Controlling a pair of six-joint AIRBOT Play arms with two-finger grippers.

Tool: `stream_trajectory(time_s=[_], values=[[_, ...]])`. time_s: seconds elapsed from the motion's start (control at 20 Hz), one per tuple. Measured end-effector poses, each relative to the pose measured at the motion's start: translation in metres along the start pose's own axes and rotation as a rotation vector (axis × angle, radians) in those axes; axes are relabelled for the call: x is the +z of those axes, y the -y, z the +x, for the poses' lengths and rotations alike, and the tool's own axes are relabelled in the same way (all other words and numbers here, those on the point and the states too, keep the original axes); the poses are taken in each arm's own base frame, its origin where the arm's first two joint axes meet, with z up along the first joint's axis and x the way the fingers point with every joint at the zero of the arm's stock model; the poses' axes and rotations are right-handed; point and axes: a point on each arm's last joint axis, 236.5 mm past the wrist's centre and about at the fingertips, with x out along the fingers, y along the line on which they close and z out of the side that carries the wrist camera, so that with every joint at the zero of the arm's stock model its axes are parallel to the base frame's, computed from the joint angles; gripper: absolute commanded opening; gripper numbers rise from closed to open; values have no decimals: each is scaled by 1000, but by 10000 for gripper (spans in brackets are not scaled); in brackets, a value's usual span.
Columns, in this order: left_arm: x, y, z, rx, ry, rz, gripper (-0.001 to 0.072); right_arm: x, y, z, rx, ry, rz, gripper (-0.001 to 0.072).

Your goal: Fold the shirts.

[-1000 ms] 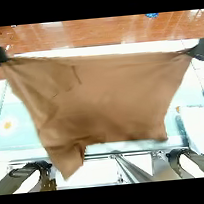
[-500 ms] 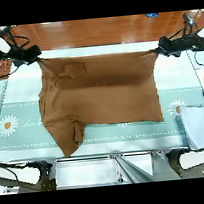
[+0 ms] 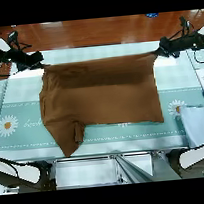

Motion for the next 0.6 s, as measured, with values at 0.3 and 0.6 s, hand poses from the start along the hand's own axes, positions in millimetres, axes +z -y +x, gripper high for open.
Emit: stream_trajectory(time_s=[0.3, 0.6], values=[[-81, -21, 25, 18, -270, 42, 17, -71, 37, 13, -77, -236, 21, 29], [-115, -30, 27, 26, -385, 22, 508, -91, 51, 18, -109, -273, 93, 409]])
